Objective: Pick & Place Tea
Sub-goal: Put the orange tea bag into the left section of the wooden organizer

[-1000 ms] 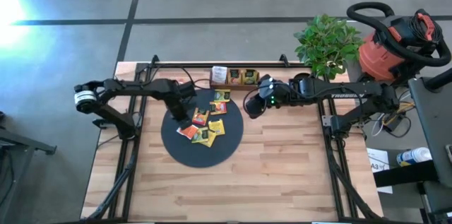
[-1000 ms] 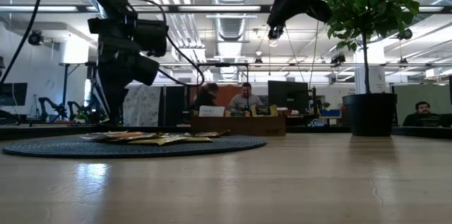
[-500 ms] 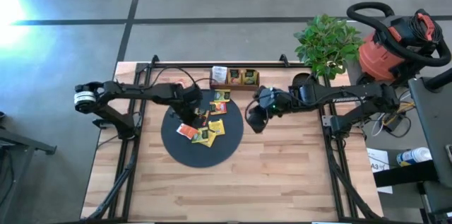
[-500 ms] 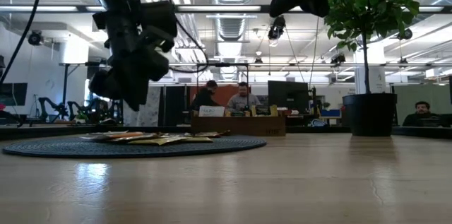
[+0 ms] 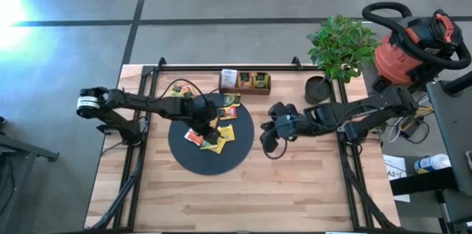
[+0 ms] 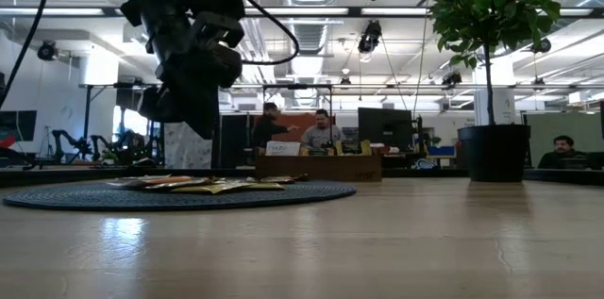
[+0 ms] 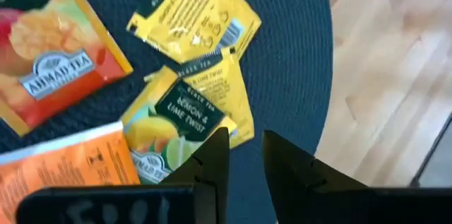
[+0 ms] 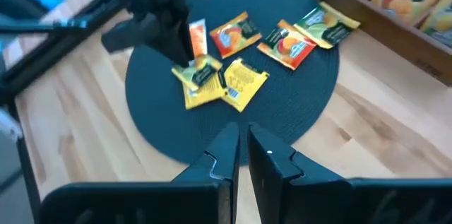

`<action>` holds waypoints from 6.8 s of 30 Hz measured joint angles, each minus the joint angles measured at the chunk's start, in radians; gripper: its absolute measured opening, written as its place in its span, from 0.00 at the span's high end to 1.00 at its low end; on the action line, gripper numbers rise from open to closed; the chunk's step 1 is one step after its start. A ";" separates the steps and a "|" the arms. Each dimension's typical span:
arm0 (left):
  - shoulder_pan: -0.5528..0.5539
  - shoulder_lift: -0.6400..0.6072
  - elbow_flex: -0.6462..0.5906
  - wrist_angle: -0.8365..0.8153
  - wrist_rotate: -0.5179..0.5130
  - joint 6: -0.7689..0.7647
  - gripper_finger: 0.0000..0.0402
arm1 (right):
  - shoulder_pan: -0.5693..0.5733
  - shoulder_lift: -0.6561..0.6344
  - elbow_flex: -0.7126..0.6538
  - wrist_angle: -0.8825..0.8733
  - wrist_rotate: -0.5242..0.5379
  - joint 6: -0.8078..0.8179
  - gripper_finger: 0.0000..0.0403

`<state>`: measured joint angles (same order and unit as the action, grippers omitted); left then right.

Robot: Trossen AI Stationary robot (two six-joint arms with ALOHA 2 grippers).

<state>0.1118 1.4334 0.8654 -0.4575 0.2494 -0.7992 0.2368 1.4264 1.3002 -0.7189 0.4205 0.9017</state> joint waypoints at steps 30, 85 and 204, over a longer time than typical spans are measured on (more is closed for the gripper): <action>-0.016 0.000 -0.002 -0.013 0.154 -0.078 0.80 | 0.251 0.128 -0.001 0.003 0.003 0.343 0.93; -0.041 0.000 -0.002 0.039 0.078 -0.264 0.80 | 0.293 0.124 0.000 0.053 -0.257 -0.101 0.93; -0.036 -0.160 -0.216 -0.267 -0.076 -0.049 0.80 | -0.543 0.375 0.177 0.100 -0.587 -0.513 0.56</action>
<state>0.0755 1.2735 0.6499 -0.7245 0.1737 -0.8480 -0.3058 1.8018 1.4772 -0.6186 -0.1665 0.3886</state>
